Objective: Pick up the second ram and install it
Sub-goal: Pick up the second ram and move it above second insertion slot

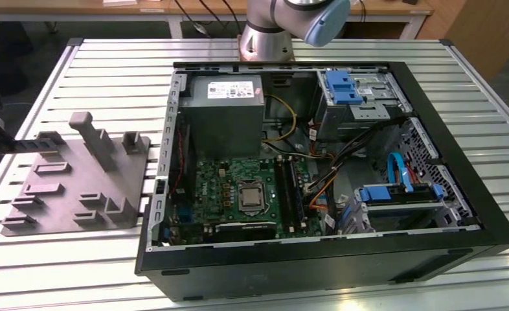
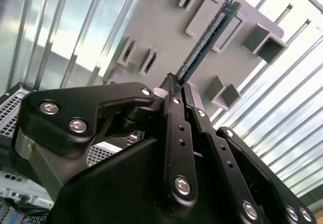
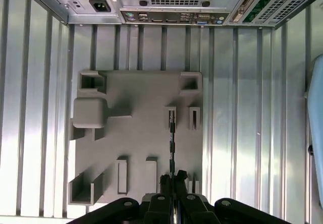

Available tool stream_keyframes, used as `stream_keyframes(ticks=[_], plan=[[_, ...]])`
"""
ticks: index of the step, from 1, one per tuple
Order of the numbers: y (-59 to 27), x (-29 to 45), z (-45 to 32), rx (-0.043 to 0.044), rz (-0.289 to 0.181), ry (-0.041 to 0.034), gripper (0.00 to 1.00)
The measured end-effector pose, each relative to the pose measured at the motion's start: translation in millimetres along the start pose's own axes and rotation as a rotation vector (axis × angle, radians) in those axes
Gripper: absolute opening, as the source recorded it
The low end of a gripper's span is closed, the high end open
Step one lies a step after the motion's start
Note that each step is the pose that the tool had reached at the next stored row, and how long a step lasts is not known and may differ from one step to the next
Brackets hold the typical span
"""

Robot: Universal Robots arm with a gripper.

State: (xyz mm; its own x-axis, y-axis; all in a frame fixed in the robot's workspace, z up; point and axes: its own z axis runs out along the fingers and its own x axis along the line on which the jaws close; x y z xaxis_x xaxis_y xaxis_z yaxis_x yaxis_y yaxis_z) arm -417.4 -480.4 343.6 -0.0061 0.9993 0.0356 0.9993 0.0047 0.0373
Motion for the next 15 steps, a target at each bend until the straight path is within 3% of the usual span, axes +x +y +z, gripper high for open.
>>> stream_keyframes(ticks=[9, 15], plan=[[1.3, 1.2, -33.9, 0.0001, 0.000, 0.0018, 0.14], [1.4, 1.3, -36.3, 0.0000, 0.000, 0.0049, 0.14]])
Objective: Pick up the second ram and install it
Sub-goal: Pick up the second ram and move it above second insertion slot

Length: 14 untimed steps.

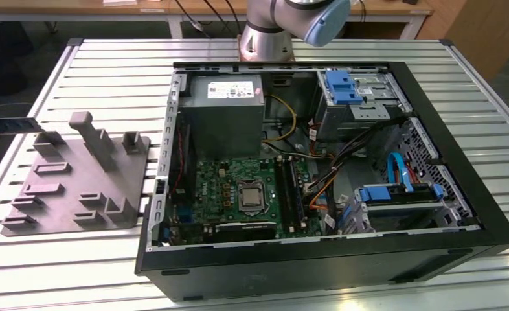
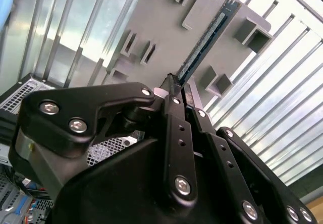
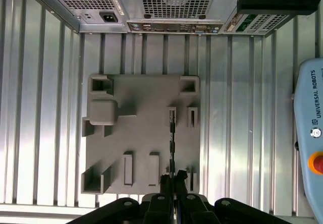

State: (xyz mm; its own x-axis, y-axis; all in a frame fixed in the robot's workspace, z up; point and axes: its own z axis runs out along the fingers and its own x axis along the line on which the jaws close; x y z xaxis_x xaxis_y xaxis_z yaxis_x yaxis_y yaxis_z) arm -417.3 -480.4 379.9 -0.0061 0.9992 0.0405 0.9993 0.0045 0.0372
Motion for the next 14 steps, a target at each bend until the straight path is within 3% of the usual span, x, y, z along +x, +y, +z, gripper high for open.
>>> stream_keyframes(ticks=[4, 14], plan=[[3.5, 0.0, 0.1, 0.0001, 0.000, 0.0001, 0.14], [25.0, -0.2, 1.2, 0.0004, 0.000, 0.0002, 0.14]])
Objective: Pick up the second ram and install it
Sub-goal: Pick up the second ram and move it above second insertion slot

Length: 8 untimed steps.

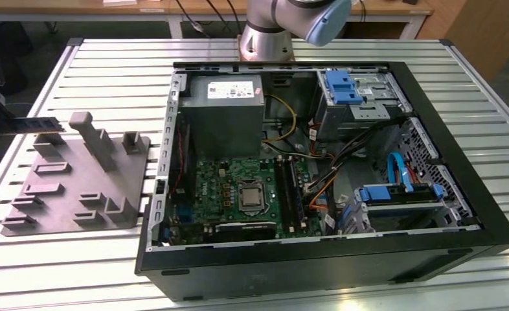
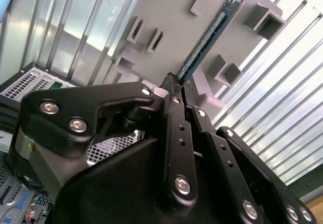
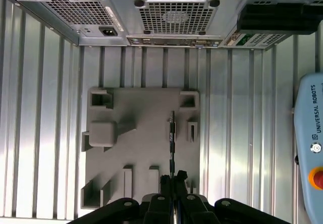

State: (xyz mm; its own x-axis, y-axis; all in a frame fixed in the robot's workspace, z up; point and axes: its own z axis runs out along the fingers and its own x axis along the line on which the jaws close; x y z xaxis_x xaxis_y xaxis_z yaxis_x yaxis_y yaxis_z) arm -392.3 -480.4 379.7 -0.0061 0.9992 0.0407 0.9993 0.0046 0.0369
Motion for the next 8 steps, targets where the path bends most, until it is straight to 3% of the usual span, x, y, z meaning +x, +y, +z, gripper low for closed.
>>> stream_keyframes(ticks=[8], plan=[[11.8, -0.1, 0.6, 0.0001, 0.000, 0.0000, 0.14]])
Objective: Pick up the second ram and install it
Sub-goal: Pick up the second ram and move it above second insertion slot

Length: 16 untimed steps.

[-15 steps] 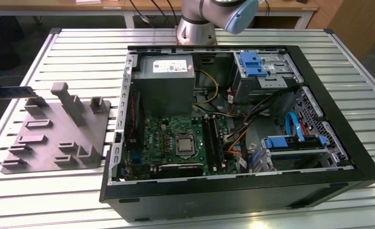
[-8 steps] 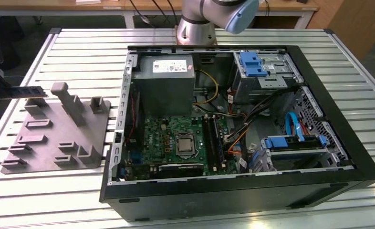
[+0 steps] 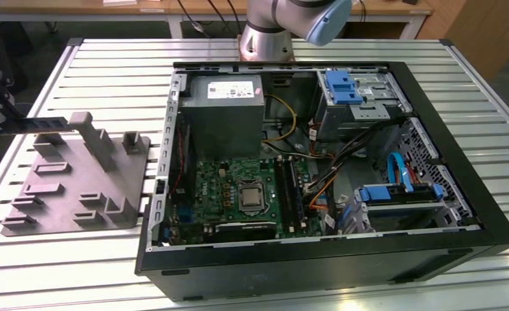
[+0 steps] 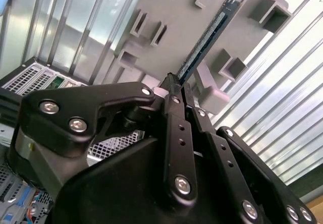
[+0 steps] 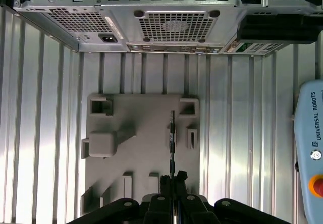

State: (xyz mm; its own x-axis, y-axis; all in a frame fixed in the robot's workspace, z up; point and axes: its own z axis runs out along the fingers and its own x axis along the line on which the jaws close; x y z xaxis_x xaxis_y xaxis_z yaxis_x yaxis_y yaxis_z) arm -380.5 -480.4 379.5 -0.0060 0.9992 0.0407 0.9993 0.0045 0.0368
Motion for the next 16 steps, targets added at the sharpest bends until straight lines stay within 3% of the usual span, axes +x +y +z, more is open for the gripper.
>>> stream_keyframes(ticks=[5, 16], plan=[[13.2, -0.1, 0.5, 0.0003, 0.000, 0.0000, 0.14], [62.6, -0.4, 2.6, 0.0039, 0.000, 0.0000, 0.14]])
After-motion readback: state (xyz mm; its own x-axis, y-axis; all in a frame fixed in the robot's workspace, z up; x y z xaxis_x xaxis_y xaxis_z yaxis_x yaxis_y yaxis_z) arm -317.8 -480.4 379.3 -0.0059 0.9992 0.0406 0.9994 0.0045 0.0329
